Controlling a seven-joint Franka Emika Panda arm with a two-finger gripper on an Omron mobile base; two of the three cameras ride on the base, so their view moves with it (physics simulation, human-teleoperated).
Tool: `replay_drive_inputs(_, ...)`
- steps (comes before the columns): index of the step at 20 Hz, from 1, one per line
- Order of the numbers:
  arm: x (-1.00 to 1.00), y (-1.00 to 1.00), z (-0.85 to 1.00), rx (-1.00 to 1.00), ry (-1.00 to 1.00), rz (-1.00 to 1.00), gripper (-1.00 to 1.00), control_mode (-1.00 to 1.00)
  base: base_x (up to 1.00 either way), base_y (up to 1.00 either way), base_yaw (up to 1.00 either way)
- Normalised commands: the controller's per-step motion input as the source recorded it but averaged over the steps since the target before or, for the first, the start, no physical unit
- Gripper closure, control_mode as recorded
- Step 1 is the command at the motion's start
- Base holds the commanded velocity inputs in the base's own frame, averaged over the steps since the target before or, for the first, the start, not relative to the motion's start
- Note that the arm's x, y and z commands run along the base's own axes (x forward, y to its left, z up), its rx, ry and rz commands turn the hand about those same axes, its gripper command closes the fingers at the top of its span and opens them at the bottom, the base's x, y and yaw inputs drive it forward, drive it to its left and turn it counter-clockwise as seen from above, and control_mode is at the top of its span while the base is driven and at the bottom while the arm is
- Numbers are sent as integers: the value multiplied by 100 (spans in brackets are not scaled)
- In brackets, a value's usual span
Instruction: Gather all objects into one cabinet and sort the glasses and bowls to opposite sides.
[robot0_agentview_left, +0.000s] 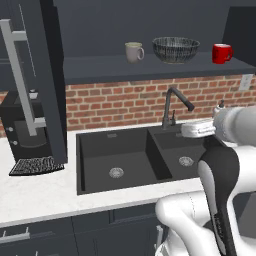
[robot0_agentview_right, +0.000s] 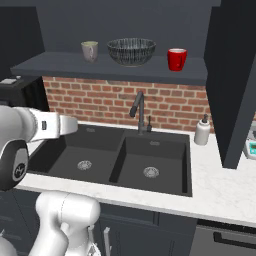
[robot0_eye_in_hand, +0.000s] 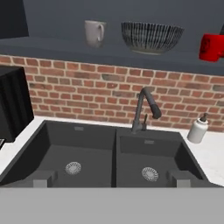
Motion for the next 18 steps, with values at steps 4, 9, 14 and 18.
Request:
replay_drive_inputs(4, -12, 0, -1, 0, -1, 0, -100, -100, 0, 0, 0)
replay_drive_inputs(9, -36, 0, 25, 4, -12, -2, -100, -100, 0, 0, 0)
replay_drive_inputs(14, -20, 0, 17, 3, -9, -6, -100, -100, 0, 0, 0)
replay_drive_inputs(18, 0, 0, 0, 0, 0, 0, -100, 100, 0, 0, 0)
